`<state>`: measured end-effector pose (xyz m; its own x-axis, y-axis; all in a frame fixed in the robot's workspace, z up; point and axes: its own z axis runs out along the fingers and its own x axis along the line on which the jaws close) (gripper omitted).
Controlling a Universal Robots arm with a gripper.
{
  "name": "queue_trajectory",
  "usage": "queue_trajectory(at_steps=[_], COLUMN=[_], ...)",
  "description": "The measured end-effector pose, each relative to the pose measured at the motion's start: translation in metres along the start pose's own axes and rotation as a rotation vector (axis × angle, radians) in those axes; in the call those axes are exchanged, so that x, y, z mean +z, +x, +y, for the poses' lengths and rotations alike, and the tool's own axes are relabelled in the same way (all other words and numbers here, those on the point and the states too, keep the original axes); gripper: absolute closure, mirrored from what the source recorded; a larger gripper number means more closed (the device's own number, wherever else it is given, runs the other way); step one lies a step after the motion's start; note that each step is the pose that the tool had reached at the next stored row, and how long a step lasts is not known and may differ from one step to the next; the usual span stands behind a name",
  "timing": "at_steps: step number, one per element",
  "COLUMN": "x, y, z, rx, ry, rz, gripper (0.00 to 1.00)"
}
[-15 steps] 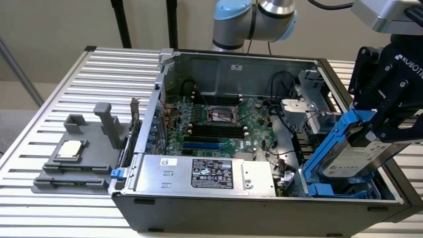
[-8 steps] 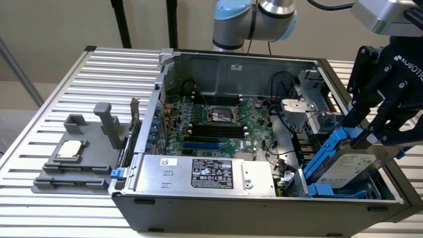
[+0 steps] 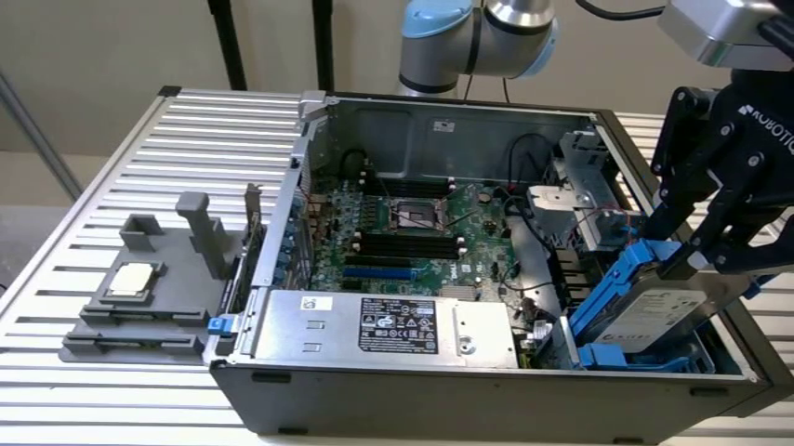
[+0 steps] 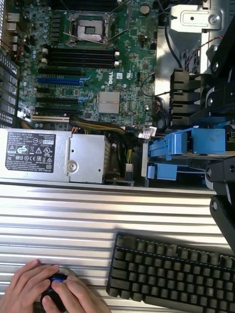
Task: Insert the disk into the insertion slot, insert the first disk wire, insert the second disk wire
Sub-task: 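Insert the disk into the insertion slot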
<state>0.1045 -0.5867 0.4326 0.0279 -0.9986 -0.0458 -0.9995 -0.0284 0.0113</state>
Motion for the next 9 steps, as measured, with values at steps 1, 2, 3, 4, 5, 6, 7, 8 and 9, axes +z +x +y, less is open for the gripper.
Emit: queue_trajectory(at_steps=[1,2,3,4,5,6,7,8,9], x=[0.0002,0.0005,0.0007,0.0011,0.0014,0.0019,0.0025,0.0031,0.0038], y=[0.0000,0.0000,0.0000,0.0001,0.0001,0.0001,0.0002,0.0002,0.0003], z=[0.0000,0.0000,0.0000,0.0001,0.0001,0.0001,0.0001,0.0001,0.0001], rx=[0.000,-0.001,-0.001,-0.001,-0.001,-0.002,-0.002,-0.002,-0.002], ry=[0.0000,0.0000,0.0000,0.0000,-0.0001,-0.0001,0.0000,0.0000,0.0000], rz=[0.0000,-0.0001,0.0000,0.0001,0.0002,0.0001,0.0001,0.0000,0.0001], gripper=[0.60,0.60,0.60,0.60,0.60,0.60,0.60,0.60,0.60])
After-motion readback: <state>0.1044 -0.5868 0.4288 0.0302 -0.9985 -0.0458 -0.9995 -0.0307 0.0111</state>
